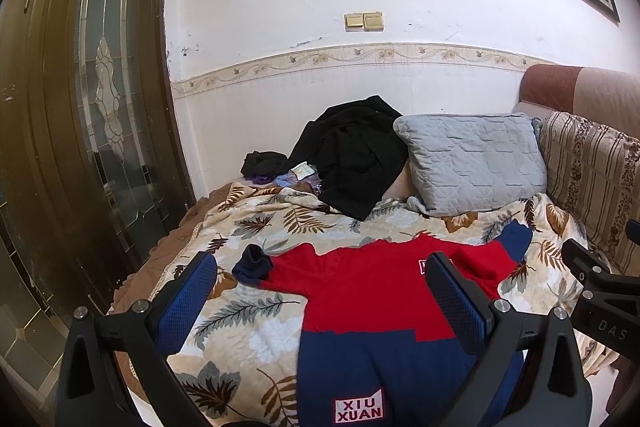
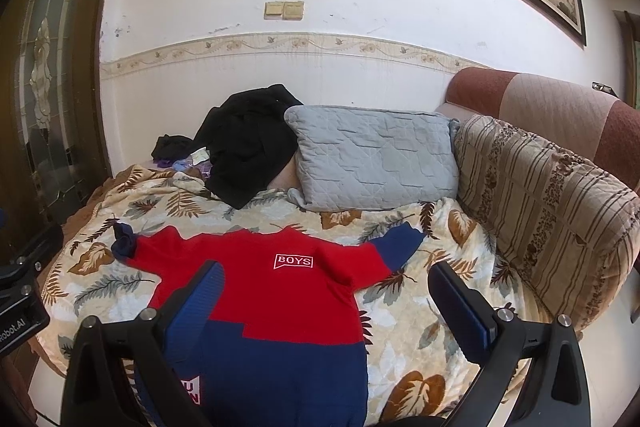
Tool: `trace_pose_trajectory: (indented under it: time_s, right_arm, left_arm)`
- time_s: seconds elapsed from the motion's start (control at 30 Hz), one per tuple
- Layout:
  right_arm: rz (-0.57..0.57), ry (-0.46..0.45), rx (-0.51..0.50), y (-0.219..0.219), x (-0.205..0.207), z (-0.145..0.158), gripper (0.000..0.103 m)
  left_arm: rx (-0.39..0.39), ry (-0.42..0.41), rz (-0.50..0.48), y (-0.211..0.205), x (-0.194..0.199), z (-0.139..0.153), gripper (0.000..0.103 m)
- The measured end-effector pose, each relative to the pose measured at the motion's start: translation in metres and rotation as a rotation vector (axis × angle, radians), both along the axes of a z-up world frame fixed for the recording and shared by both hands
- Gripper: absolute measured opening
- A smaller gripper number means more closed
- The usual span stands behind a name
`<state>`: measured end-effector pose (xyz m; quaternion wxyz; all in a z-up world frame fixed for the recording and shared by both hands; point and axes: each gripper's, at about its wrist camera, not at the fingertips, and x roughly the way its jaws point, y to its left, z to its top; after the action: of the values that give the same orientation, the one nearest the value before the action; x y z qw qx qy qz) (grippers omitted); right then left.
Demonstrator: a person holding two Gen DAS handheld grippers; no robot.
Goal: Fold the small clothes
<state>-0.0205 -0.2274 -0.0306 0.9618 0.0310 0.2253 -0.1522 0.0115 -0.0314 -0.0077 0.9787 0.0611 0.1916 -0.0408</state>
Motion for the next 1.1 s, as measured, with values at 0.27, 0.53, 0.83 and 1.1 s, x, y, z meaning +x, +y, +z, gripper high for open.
trace_pose_trajectory:
  time_s: [0.27, 0.53, 0.83, 1.1]
  right_arm:
    - [-0.002, 0.004, 0.001, -0.002, 0.002, -0.001, 0.103]
    - [-0.006, 0.006, 0.001, -0.002, 0.004, -0.002, 0.103]
    - [-0.006, 0.017, 0.002, -0.003, 0.008, -0.007, 0.103]
    - [-0.01, 0.036, 0.0, -0.001, 0.016, -0.009, 0.103]
  left_arm:
    - [0.001, 0.003, -0.002, -0.001, 0.001, 0.0, 0.103]
    - [0.002, 0.007, -0.004, -0.002, 0.004, -0.001, 0.103]
    - [0.003, 0.016, -0.005, -0.001, 0.009, -0.006, 0.103]
    - [0.003, 0.029, -0.005, -0.002, 0.017, -0.011, 0.103]
